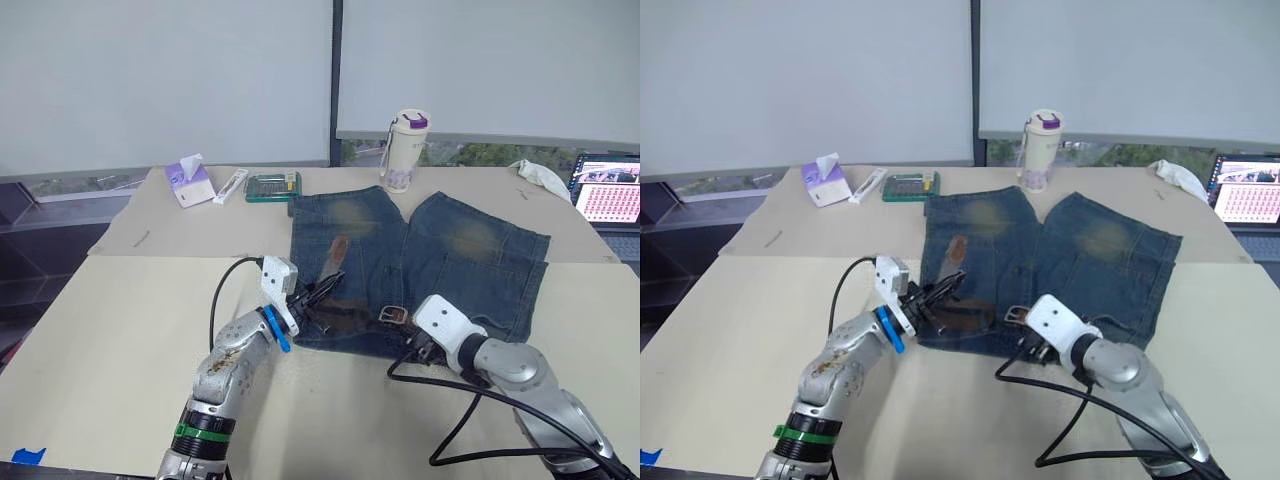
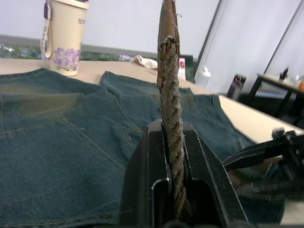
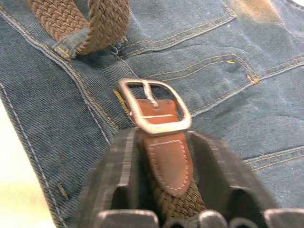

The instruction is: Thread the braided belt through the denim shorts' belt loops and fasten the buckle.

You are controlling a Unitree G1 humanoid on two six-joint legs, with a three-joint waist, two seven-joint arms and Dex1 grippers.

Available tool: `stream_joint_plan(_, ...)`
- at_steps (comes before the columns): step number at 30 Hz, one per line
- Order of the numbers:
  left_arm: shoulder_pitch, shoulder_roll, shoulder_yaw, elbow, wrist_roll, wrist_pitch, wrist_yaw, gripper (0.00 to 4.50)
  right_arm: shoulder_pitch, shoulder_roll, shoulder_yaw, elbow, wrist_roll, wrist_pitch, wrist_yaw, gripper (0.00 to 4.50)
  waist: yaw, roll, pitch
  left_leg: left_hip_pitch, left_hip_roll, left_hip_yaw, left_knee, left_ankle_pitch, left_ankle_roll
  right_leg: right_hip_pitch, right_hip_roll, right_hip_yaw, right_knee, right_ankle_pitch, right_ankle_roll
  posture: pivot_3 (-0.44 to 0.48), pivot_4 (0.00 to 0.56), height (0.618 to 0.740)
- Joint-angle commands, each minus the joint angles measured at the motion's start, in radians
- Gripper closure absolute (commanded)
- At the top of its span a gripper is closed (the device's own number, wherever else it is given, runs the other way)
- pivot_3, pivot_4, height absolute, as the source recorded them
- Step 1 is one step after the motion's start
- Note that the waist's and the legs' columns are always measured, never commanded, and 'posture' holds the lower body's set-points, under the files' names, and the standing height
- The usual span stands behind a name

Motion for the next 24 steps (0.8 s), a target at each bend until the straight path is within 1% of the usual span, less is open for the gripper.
stream_joint_plan(1,0.003,0.016,-0.029,-0.013,0.052,-0.073,-0.026,4.5,-0.012,-0.014,0.001,-0.009,-0.027,-0.001,-0.005,4.21,0.0,0.0,0.0,0.0,0.0,0.0,0.0,0.0,0.0,0.0,0.0,0.0,0.0,0.0,0.0,0.0,0.15,0.74)
stream_joint_plan(2,0.001,0.017,-0.028,-0.004,0.057,-0.082,-0.026,4.5,-0.014,-0.016,0.004,-0.005,-0.031,-0.003,-0.005,4.47,0.0,0.0,0.0,0.0,0.0,0.0,0.0,0.0,0.0,0.0,0.0,0.0,0.0,0.0,0.0,0.0,0.15,0.74)
stream_joint_plan(11,-0.005,0.024,-0.029,0.038,0.098,-0.139,-0.037,4.5,-0.017,-0.032,0.012,-0.005,-0.057,-0.011,-0.004,4.47,0.001,0.0,0.0,0.0,0.0,0.0,0.0,0.0,0.0,0.0,0.0,0.0,0.0,0.0,0.0,0.0,0.15,0.74)
stream_joint_plan(12,-0.005,0.024,-0.029,0.039,0.099,-0.14,-0.038,4.5,-0.018,-0.031,0.01,-0.007,-0.054,-0.001,-0.001,3.85,0.001,0.0,0.0,0.0,0.0,0.0,0.0,0.0,0.0,0.0,0.0,0.0,0.0,0.0,0.0,0.0,0.15,0.74)
stream_joint_plan(14,-0.003,0.024,-0.028,0.039,0.099,-0.142,-0.039,4.5,-0.016,-0.031,0.01,-0.012,-0.05,0.015,0.005,3.17,0.001,0.0,0.0,0.0,0.0,0.0,0.0,0.0,0.0,0.0,0.0,0.0,0.0,0.0,0.0,0.0,0.15,0.74)
stream_joint_plan(18,-0.001,0.02,-0.031,0.04,0.102,-0.145,-0.038,4.5,-0.016,-0.022,0.006,0.016,-0.081,0.038,-0.032,1.83,0.001,0.0,0.0,0.0,0.0,0.0,0.0,0.0,0.0,0.0,0.0,0.0,0.0,0.0,0.0,0.0,0.15,0.74)
stream_joint_plan(24,0.002,0.022,-0.033,0.036,0.103,-0.144,-0.039,4.5,-0.009,-0.015,0.003,0.014,-0.077,0.065,-0.035,1.83,0.001,0.0,0.0,0.0,0.0,0.0,0.0,0.0,0.0,0.0,0.0,0.0,0.0,0.0,0.0,0.0,0.15,0.74)
